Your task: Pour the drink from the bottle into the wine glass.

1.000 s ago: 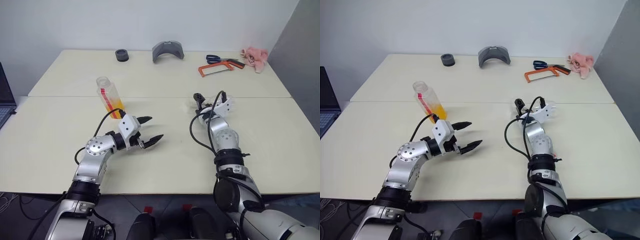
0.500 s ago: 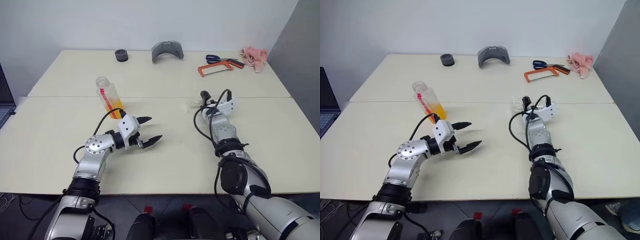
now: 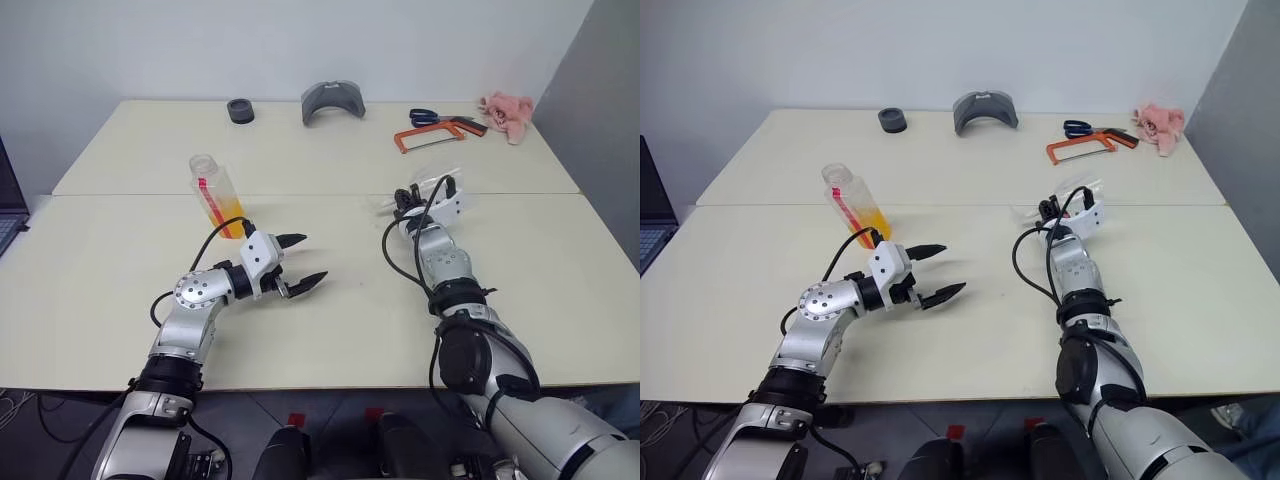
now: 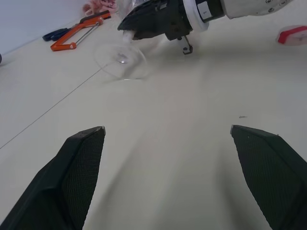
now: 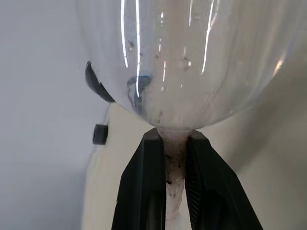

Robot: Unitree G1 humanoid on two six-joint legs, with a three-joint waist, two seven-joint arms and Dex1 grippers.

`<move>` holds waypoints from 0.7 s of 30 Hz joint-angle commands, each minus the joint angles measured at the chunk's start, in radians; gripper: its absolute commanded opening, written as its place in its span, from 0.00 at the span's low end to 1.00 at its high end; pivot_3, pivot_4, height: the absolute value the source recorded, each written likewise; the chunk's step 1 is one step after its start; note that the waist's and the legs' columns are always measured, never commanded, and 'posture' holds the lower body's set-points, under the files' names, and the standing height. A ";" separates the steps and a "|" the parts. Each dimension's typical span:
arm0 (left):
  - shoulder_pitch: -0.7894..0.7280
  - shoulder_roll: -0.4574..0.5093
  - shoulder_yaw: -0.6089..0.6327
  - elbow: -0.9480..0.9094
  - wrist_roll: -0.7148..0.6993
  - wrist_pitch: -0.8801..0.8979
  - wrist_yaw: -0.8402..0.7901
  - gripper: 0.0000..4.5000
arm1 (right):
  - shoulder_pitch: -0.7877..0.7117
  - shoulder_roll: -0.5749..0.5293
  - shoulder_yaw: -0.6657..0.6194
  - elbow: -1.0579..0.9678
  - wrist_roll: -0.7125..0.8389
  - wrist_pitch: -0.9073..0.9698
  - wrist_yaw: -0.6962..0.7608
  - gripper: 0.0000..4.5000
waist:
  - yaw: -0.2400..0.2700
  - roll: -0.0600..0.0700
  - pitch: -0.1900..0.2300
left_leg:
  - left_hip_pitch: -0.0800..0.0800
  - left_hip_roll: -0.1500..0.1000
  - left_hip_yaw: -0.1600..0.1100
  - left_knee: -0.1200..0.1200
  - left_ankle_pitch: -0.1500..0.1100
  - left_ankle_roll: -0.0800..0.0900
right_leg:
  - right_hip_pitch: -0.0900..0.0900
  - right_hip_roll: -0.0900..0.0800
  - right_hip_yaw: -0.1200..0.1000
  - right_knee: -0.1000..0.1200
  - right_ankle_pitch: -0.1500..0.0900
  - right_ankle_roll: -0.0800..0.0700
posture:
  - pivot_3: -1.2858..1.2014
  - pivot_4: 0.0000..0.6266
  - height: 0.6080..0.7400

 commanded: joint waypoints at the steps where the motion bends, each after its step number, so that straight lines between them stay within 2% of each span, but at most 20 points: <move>1: -0.002 0.000 0.005 -0.031 0.000 -0.011 0.013 1.00 | 0.102 -0.063 0.215 -0.244 -0.192 -0.007 0.112 0.05 | 0.001 0.000 0.000 | -0.001 0.000 -0.001 0.000 0.000 0.000 | 0.000 0.000 0.000 0.000 0.000 0.000 | 0.52 0.24 1.00; 4: 0.011 0.001 0.006 -0.042 0.000 -0.009 0.018 1.00 | 0.229 -0.118 0.389 -0.384 -0.349 -0.044 0.183 0.05 | -0.001 0.000 0.000 | -0.001 0.000 -0.002 0.000 0.000 0.000 | 0.000 0.000 0.000 -0.001 0.000 0.000 | 0.52 0.24 1.00; 7: 0.021 0.001 0.004 -0.051 -0.002 -0.005 0.023 1.00 | 0.317 -0.141 0.484 -0.437 -0.457 -0.087 0.204 0.05 | -0.005 0.000 0.000 | 0.000 0.001 -0.003 0.000 0.000 0.000 | 0.000 0.000 0.000 -0.002 0.000 0.000 | 0.52 0.24 1.00; 16: 0.025 0.002 0.017 -0.053 -0.017 0.020 0.041 1.00 | 0.394 -0.134 0.596 -0.403 -0.645 -0.283 0.229 0.05 | -0.005 0.000 0.000 | 0.001 0.001 -0.005 0.000 0.000 0.000 | 0.000 0.001 0.000 -0.002 0.000 0.000 | 0.52 0.24 1.00; 21: 0.049 0.013 0.056 -0.091 -0.041 0.063 0.077 1.00 | 0.354 -0.121 0.572 -0.383 -0.605 -0.340 0.308 0.05 | -0.006 0.000 0.000 | 0.002 0.001 -0.005 0.000 0.000 0.000 | 0.000 0.001 0.000 -0.002 0.000 0.000 | 0.52 0.24 1.00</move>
